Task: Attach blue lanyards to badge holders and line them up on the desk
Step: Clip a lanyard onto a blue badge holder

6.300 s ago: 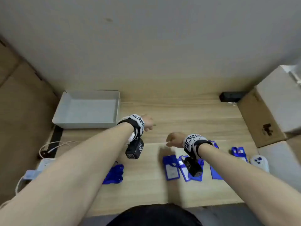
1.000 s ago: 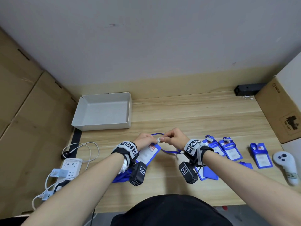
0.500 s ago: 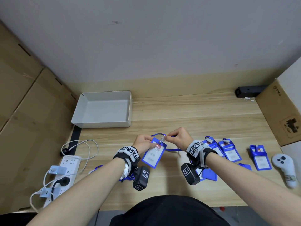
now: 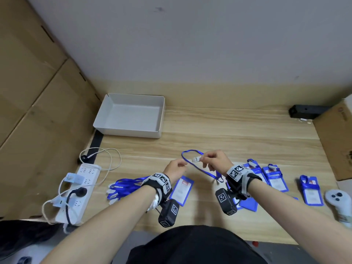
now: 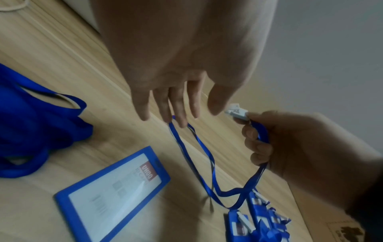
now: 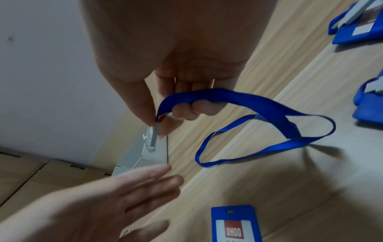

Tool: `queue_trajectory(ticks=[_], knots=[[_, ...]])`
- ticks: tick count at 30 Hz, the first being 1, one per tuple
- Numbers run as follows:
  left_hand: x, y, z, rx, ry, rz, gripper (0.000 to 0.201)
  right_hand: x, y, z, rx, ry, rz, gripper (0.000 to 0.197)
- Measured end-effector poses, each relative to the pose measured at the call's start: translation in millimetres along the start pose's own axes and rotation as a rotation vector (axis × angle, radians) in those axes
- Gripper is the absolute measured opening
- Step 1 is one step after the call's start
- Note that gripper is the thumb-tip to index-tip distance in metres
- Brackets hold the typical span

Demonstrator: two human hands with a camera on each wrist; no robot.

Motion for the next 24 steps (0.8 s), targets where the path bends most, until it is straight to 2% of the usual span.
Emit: queue_trajectory(ticks=[2,4,12,16,20,24], knots=[[-11.7,3.4,3.5,0.000,0.109,-0.085,0.014,2.8,0.3,-2.0,0.027,-0.011,0.018,0.018],[-20.3,8.0,6.5,0.028,0.146,-0.132,0.017,6.0,1.3,-4.4,0.054,-0.002,0.031,0.017],[-25.8,11.0,11.5,0.095,-0.061,-0.128,0.012,10.5,8.2,-4.4,0.184,0.104,-0.017,0.020],[-25.5,14.4,15.4,0.111,-0.037,-0.136,0.015,17.2,6.4,-6.4,0.190,0.100,-0.028,0.020],[-31.2,17.4,37.5,0.033,-0.113,-0.118,0.012,32.1,-0.8,-12.8,0.272,0.081,-0.042,0.027],[-31.8,32.0,89.0,-0.161,-0.291,-0.084,0.012,77.6,-12.3,-24.6,0.357,0.302,-0.014,0.028]])
Point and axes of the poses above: each hand's wrist, its own y-axis away from the middle knuckle, its own z-axis out of the back of the hand, x = y × z, the point moved 1 cm from there along -y, towards the middle knuckle, and after that the axes turned 11 degrees about x, right-handed, at the moved point
